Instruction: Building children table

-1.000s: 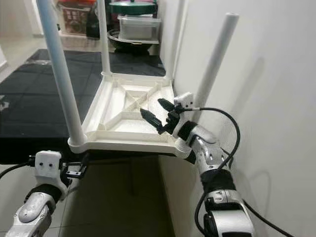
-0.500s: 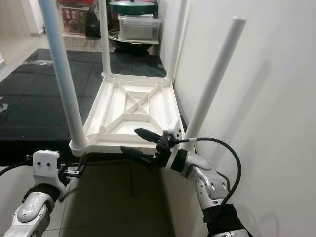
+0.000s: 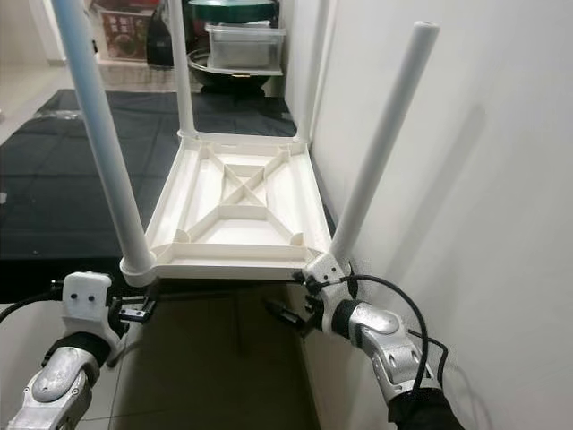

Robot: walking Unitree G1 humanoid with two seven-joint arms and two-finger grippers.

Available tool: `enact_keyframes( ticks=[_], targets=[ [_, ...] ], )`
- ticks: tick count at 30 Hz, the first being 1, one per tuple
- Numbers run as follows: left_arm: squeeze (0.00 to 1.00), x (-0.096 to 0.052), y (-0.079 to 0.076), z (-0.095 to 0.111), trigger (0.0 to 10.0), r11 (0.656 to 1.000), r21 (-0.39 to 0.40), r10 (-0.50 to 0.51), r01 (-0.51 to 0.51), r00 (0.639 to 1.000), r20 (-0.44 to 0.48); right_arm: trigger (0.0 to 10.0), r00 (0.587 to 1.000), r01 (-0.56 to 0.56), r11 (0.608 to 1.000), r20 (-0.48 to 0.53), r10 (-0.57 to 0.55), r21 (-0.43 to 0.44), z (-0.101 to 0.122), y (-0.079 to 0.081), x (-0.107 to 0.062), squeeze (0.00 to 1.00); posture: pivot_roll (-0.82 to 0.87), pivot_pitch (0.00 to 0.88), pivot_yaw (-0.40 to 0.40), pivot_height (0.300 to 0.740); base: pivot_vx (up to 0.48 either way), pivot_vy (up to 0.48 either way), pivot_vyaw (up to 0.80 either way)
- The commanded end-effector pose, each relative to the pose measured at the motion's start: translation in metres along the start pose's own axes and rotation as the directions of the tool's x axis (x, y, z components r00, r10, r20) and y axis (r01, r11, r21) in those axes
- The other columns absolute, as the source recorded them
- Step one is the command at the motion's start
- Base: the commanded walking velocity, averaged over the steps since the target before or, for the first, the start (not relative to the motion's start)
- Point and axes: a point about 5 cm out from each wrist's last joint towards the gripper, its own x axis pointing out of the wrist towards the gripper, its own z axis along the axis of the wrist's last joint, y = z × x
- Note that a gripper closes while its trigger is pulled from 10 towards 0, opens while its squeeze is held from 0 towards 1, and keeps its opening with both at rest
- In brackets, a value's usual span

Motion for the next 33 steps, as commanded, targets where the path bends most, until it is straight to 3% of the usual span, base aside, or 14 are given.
enact_keyframes(
  ticks=[1,5,8,12,13,14,15,16,20,22,27,31,32,33],
  targets=[
    [0.00,0.000,0.002,-0.001,10.0,1.000,0.015,-0.005,0.005,1.000,-0.004,10.0,0.997,0.057,0.998,-0.044,-0.058,-0.041,-0.003,-0.006,-0.001,0.00,0.02,0.000,-0.060,0.740,0.000,0.000,0.00],
    [0.00,0.000,0.002,-0.001,10.0,1.000,0.015,-0.010,0.010,1.000,-0.003,10.0,0.994,0.064,0.994,-0.083,-0.071,-0.090,-0.010,-0.005,-0.004,0.00,0.01,0.000,-0.062,0.740,0.000,0.000,0.00],
    [0.00,-0.001,0.002,-0.001,10.0,1.000,0.020,-0.025,0.025,1.000,-0.002,10.0,0.968,0.184,0.976,-0.154,-0.200,-0.114,-0.021,-0.014,-0.006,0.00,0.01,0.000,-0.061,0.740,0.000,0.000,0.00],
    [0.00,-0.001,0.003,-0.001,10.0,0.999,0.021,-0.027,0.027,1.000,-0.001,10.0,0.949,0.248,0.962,-0.170,-0.265,-0.116,-0.023,-0.020,-0.007,0.00,0.01,0.000,-0.060,0.740,0.000,0.000,0.00],
    [0.00,-0.001,0.004,-0.001,10.0,0.999,0.023,-0.030,0.030,1.000,0.000,10.0,0.920,0.314,0.940,-0.200,-0.336,-0.132,-0.026,-0.027,-0.009,0.00,0.01,0.000,-0.059,0.740,0.000,0.000,0.00],
    [0.00,-0.001,0.004,-0.001,10.0,0.999,0.023,-0.030,0.030,1.000,0.000,10.0,0.920,0.314,0.940,-0.200,-0.336,-0.132,-0.026,-0.027,-0.009,0.00,0.01,0.000,-0.059,0.740,0.000,0.000,0.00],
    [0.00,0.000,0.005,-0.001,10.0,0.999,0.027,-0.038,0.038,0.999,0.001,10.0,0.849,0.465,0.879,-0.229,-0.476,-0.102,-0.029,-0.041,-0.015,0.00,0.00,0.000,-0.057,0.740,0.000,0.000,0.00],
    [0.00,0.000,0.005,-0.001,10.0,0.999,0.027,-0.041,0.040,0.999,0.002,10.0,0.831,0.498,0.862,-0.236,-0.505,-0.089,-0.030,-0.044,-0.017,0.00,0.00,0.000,-0.057,0.740,0.000,0.000,0.00],
    [0.00,0.000,0.005,-0.001,10.0,0.999,0.028,-0.043,0.043,0.999,0.002,10.0,0.815,0.529,0.846,-0.237,-0.529,-0.069,-0.030,-0.046,-0.019,0.00,0.00,0.000,-0.056,0.740,0.000,0.000,0.00],
    [0.00,0.000,0.004,-0.001,10.0,0.998,0.027,-0.049,0.049,0.999,0.001,10.0,0.786,0.596,0.803,-0.200,-0.585,-0.006,-0.023,-0.053,-0.025,0.00,0.00,0.000,-0.051,0.740,0.000,0.000,0.00],
    [0.00,0.001,0.003,-0.001,10.0,0.998,0.028,-0.056,0.056,0.998,0.002,10.0,0.771,0.634,0.769,-0.133,-0.623,0.078,-0.011,-0.058,-0.025,0.00,0.00,0.000,-0.049,0.740,0.000,0.000,0.00],
    [0.00,0.002,0.003,0.000,10.0,0.998,0.028,-0.058,0.058,0.998,0.005,10.0,0.798,0.602,0.785,-0.060,-0.600,0.149,0.003,-0.052,-0.018,0.00,0.00,0.000,-0.052,0.740,0.000,0.000,0.00],
    [0.00,0.002,0.005,0.000,10.0,0.998,0.029,-0.059,0.059,0.998,0.006,10.0,0.828,0.548,0.817,0.020,-0.560,0.177,0.015,-0.045,-0.012,0.00,0.00,0.000,-0.052,0.740,0.000,0.000,0.00],
    [0.00,0.002,0.005,0.000,10.0,0.998,0.029,-0.059,0.059,0.998,0.006,10.0,0.828,0.548,0.817,0.020,-0.560,0.177,0.015,-0.045,-0.012,0.00,0.00,0.000,-0.052,0.740,0.000,0.000,0.00]
  ],
)
